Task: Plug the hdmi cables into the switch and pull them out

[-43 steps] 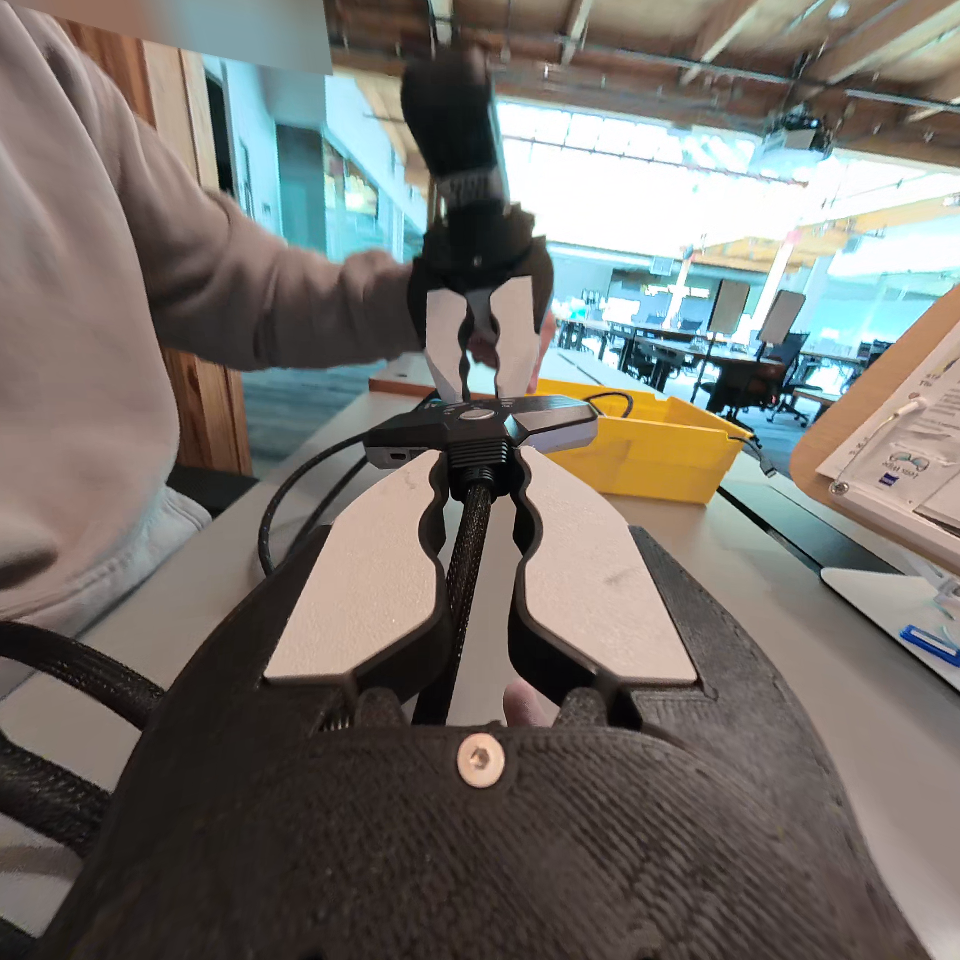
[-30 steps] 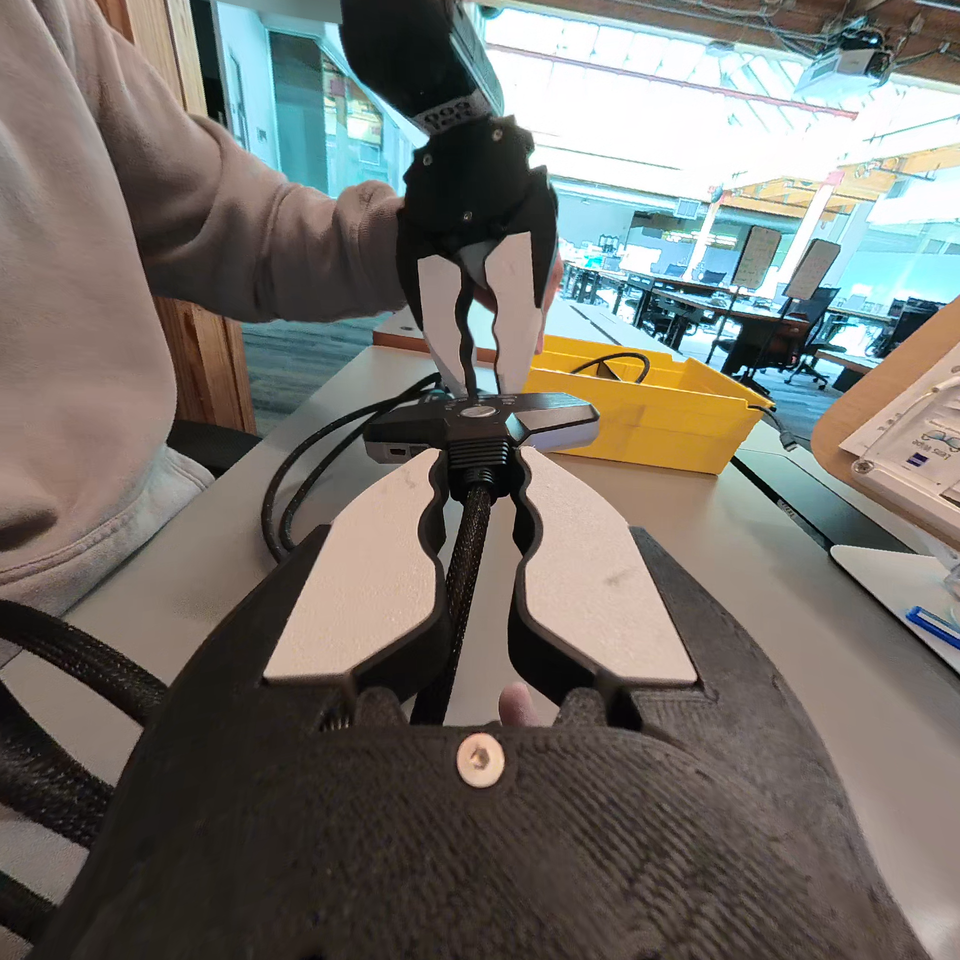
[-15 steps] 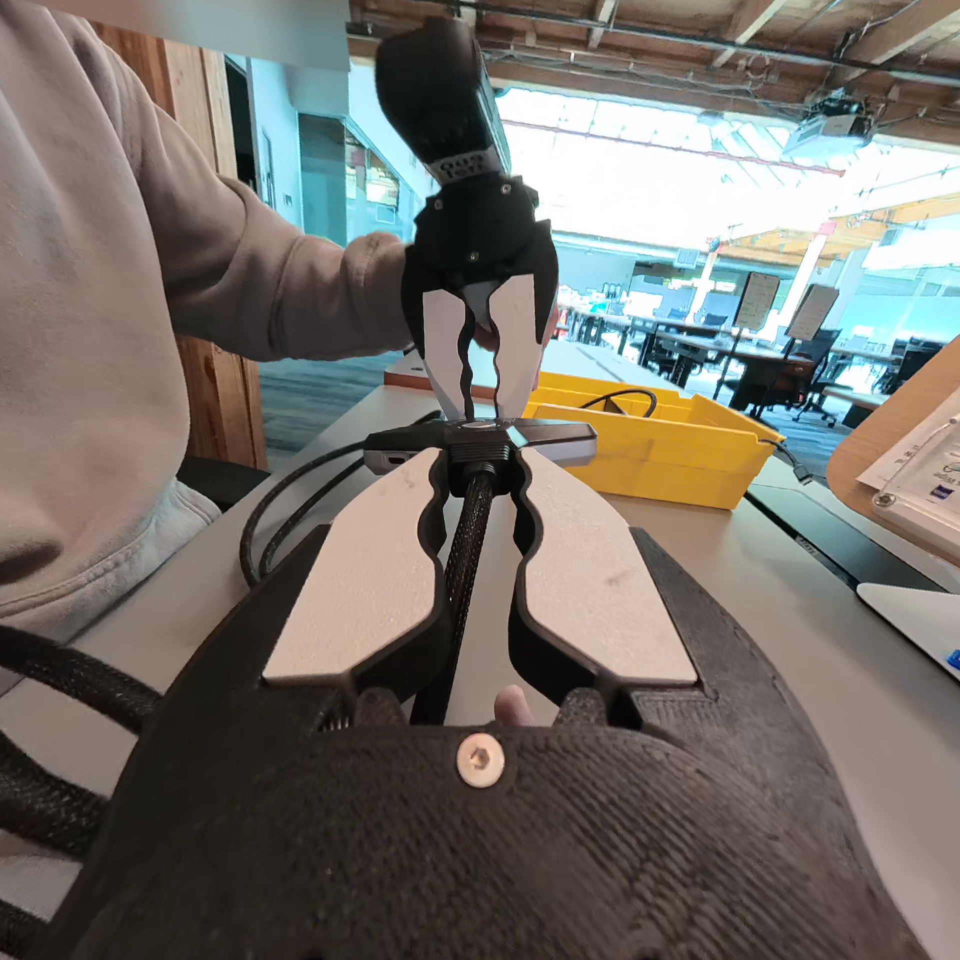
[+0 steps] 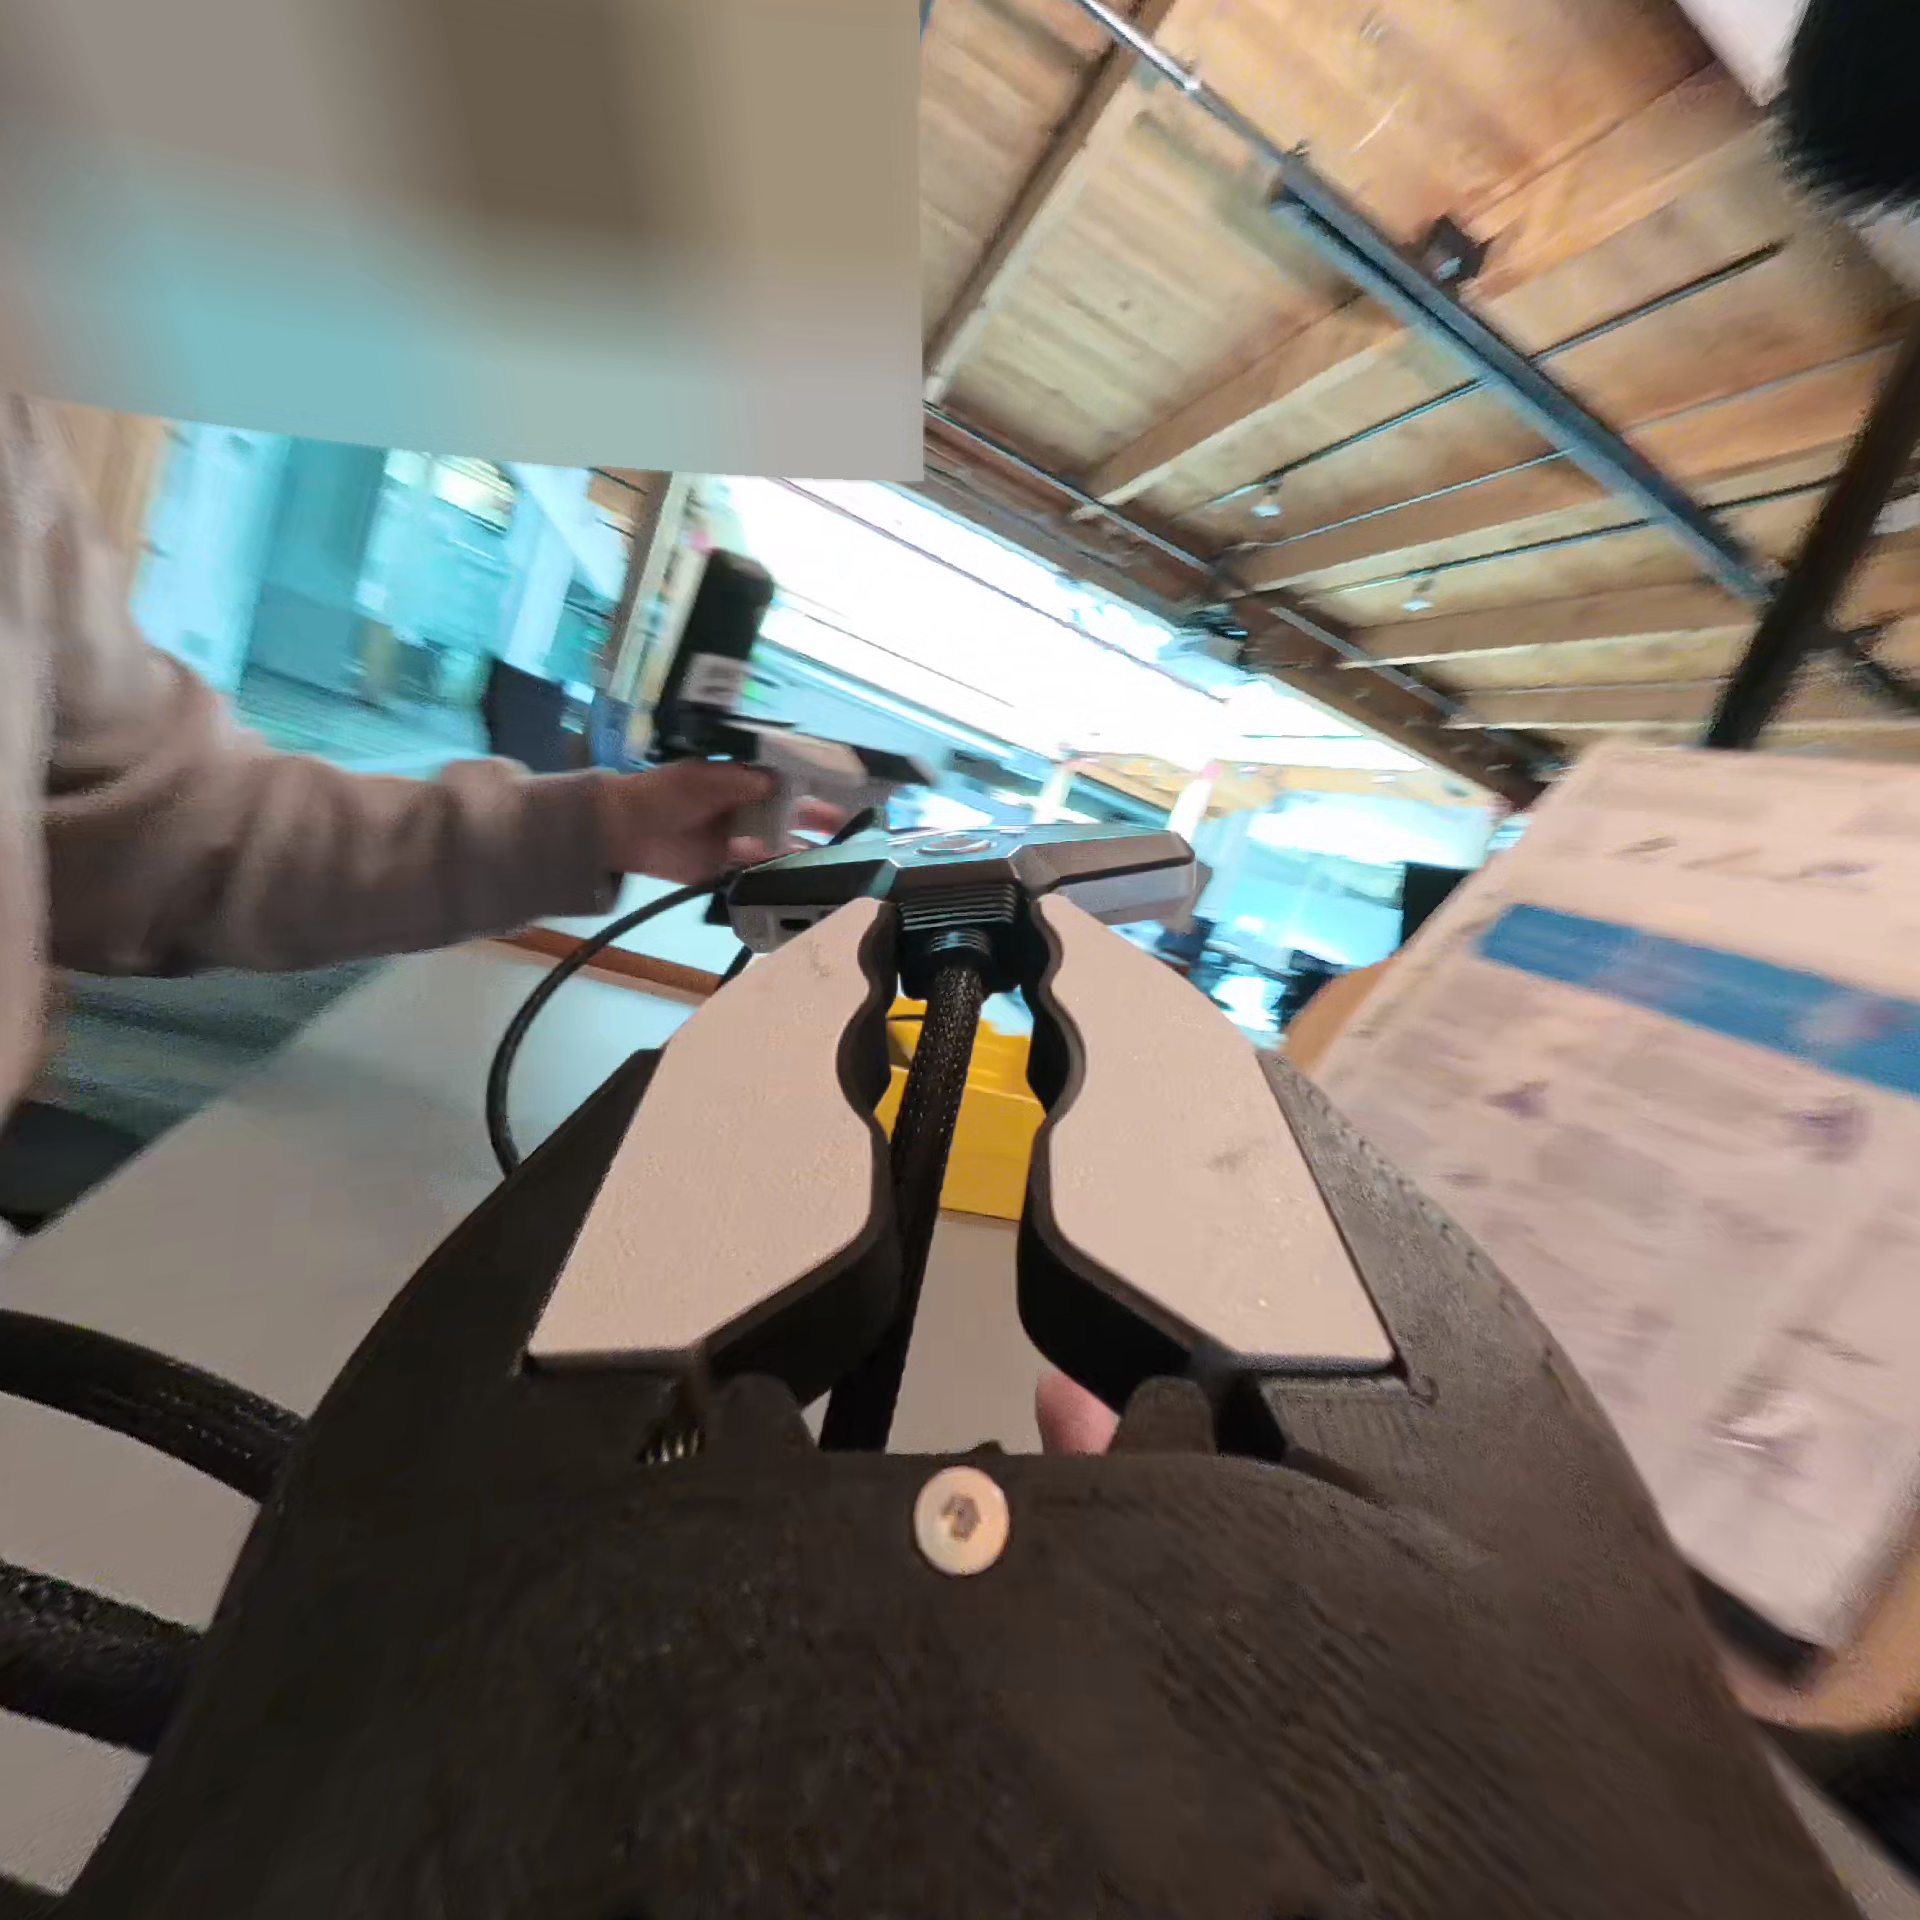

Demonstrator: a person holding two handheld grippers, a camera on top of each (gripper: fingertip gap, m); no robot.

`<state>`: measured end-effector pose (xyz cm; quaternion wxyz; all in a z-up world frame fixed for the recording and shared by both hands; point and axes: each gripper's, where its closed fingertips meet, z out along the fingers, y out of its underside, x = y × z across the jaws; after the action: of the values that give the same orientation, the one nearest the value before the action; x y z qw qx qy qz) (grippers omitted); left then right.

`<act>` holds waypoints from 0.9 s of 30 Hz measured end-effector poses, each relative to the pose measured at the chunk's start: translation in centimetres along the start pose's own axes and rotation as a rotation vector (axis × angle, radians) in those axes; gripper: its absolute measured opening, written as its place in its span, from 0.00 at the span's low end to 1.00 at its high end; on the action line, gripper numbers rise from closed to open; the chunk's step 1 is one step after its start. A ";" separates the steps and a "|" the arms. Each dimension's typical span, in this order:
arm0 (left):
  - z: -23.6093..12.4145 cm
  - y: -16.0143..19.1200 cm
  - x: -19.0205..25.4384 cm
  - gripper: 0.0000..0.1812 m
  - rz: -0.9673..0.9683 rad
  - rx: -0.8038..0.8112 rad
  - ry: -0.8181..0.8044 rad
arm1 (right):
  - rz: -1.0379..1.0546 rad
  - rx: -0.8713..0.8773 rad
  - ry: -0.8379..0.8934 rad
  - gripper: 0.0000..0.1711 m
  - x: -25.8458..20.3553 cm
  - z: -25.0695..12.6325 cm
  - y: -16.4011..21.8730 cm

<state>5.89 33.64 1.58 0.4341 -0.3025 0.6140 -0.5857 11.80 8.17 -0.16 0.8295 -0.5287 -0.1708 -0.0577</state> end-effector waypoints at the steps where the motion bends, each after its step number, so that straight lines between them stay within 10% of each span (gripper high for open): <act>1: -0.9 0.6 -0.9 0.26 -0.005 -0.010 -0.051 | -0.065 -0.024 0.053 0.13 1.3 -0.6 -1.1; 9: -1.9 8.5 0.7 0.31 0.081 -0.315 -0.005 | -0.638 -0.411 0.602 0.13 11.0 -10.3 -7.2; 15: 1.2 9.0 3.1 0.31 0.079 -0.303 0.105 | -0.853 -0.559 1.020 0.13 14.1 -17.4 -4.8; 27: 1.4 10.9 4.6 0.30 0.097 -0.360 0.147 | -0.994 -1.028 0.991 0.14 11.9 -18.3 4.4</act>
<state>6.62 30.35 -9.83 0.3546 -0.3020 0.7527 -0.4653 28.19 -5.28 -6.86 0.3453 -0.6158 0.0460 -0.7067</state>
